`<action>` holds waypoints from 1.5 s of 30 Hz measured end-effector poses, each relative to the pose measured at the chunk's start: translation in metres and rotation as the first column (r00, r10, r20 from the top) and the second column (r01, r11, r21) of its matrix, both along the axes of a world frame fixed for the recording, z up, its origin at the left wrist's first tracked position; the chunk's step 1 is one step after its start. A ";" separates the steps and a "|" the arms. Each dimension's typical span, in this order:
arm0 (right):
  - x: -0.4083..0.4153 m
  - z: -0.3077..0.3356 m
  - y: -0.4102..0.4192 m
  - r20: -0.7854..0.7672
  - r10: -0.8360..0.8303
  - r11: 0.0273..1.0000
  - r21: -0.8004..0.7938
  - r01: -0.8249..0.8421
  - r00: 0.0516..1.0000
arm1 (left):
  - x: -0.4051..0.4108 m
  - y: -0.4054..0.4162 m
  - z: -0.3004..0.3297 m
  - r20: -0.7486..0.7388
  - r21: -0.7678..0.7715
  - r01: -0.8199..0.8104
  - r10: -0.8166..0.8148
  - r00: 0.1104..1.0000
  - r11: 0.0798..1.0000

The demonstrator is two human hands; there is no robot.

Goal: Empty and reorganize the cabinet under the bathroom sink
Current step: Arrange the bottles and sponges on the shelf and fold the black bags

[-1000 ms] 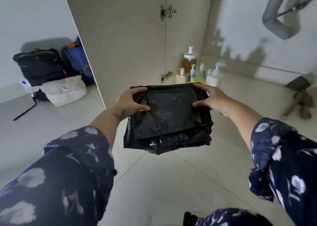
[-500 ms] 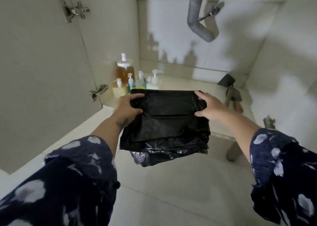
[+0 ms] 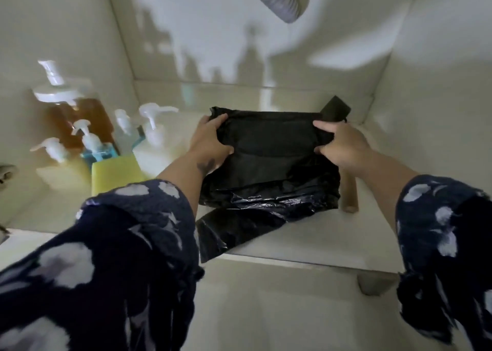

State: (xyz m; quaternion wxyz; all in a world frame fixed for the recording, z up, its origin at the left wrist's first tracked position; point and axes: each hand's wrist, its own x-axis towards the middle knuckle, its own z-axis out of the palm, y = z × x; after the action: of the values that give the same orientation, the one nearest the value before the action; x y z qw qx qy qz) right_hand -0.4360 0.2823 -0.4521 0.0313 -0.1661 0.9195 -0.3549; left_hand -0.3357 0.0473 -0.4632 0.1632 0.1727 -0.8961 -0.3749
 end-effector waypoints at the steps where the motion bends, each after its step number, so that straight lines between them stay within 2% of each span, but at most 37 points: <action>1: -0.006 -0.013 0.000 -0.007 0.000 0.998 0.055 0.000 1.000 | -0.007 0.001 -0.013 0.065 -0.009 0.034 -0.033 0.997 0.999; 6: -0.029 -0.057 -0.007 0.090 0.011 0.961 0.275 -0.036 0.996 | -0.027 -0.007 -0.061 0.286 -0.068 0.136 -0.112 0.952 0.988; 10: -0.042 -0.062 -0.010 0.150 0.066 0.912 0.393 -0.121 0.986 | -0.036 -0.019 -0.067 0.451 -0.253 0.171 -0.041 0.892 0.952; 12: -0.046 -0.054 -0.010 0.141 0.064 0.875 0.468 -0.123 0.988 | -0.035 -0.013 -0.059 0.430 -0.273 0.140 -0.010 0.903 0.952; 15: -0.029 -0.036 -0.015 0.082 0.124 0.869 0.473 -0.148 0.989 | -0.026 0.012 -0.040 0.357 -0.345 0.178 -0.047 0.933 0.921; 20: 0.043 -0.055 -0.020 0.129 0.183 0.735 0.640 -0.223 0.975 | 0.024 0.050 -0.055 0.506 -0.378 0.300 -0.076 0.859 0.876; 27: 0.065 -0.087 -0.014 -0.005 0.177 0.744 0.655 -0.131 0.984 | 0.045 0.047 -0.086 0.531 -0.460 0.344 -0.057 0.845 0.819; 35: 0.087 -0.051 -0.014 -0.023 0.173 0.744 0.658 -0.116 0.985 | 0.054 0.057 -0.049 0.509 -0.402 0.370 -0.131 0.851 0.838; 40: 0.137 -0.014 -0.006 0.025 0.132 0.735 0.668 -0.115 0.991 | 0.098 0.062 -0.021 0.534 -0.292 0.429 -0.226 0.815 0.855; 45: 0.180 0.029 -0.002 0.116 0.109 0.770 0.619 -0.158 0.987 | 0.140 0.068 0.024 0.546 -0.205 0.441 -0.271 0.792 0.874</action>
State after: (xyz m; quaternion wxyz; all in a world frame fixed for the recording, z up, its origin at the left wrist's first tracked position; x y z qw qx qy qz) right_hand -0.2555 0.2800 -0.4228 0.1435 -0.1978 0.9691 -0.0323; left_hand -0.1960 0.1152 -0.4389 -0.1237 0.0607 -0.9721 -0.1897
